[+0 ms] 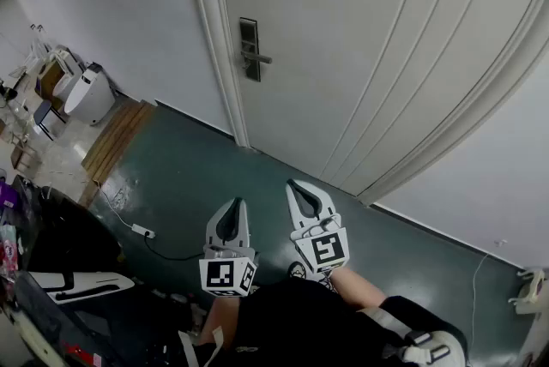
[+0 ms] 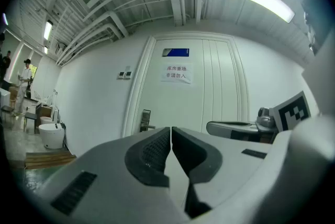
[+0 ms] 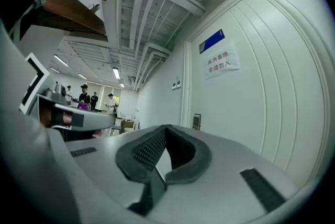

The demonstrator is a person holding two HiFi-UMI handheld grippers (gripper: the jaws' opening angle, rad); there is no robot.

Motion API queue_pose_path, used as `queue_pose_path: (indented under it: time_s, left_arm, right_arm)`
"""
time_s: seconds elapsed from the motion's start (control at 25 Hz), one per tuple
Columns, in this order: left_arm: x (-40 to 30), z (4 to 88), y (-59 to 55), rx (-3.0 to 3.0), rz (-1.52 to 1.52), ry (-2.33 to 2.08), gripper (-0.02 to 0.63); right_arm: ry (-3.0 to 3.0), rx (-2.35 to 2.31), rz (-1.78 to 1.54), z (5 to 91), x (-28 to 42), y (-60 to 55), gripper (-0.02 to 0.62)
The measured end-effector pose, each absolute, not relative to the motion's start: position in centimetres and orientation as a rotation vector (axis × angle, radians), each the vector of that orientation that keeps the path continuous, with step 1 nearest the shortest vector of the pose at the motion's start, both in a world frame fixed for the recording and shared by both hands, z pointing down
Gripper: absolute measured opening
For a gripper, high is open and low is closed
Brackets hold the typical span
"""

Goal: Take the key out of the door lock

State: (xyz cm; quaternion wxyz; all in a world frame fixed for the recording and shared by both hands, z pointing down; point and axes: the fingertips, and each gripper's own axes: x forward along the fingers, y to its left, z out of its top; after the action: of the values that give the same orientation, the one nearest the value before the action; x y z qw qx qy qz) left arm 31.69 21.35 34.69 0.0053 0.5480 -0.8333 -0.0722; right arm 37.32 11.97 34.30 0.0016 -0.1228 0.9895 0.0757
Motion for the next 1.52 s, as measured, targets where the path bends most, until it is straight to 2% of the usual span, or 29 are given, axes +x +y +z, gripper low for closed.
queue_pose_path:
  time_s: [0.56,1.08,1.24,1.52]
  left_arm:
    - [33.3,36.6,19.7,1.676,-0.213,-2.583,0.028]
    - [35.4,40.1,16.5,1.575,-0.169,-2.574,0.028]
    - [34.5,40.5,16.3,1.511,-0.172,-2.576,0.028]
    - [31.5,41.9,15.7,1.479,-0.185,-2.598,0.028]
  right_arm:
    - [3.101,-0.307,0.102,35.9,38.8,10.7,0.009]
    - [3.175,-0.124,-0.035,39.5,39.9,7.1,0.175]
    - [3.203,-0.11,-0.049,40.5,39.4,5.5,0.275]
    - [3.209,-0.131,0.01,41.1,37.2,3.5,0.281]
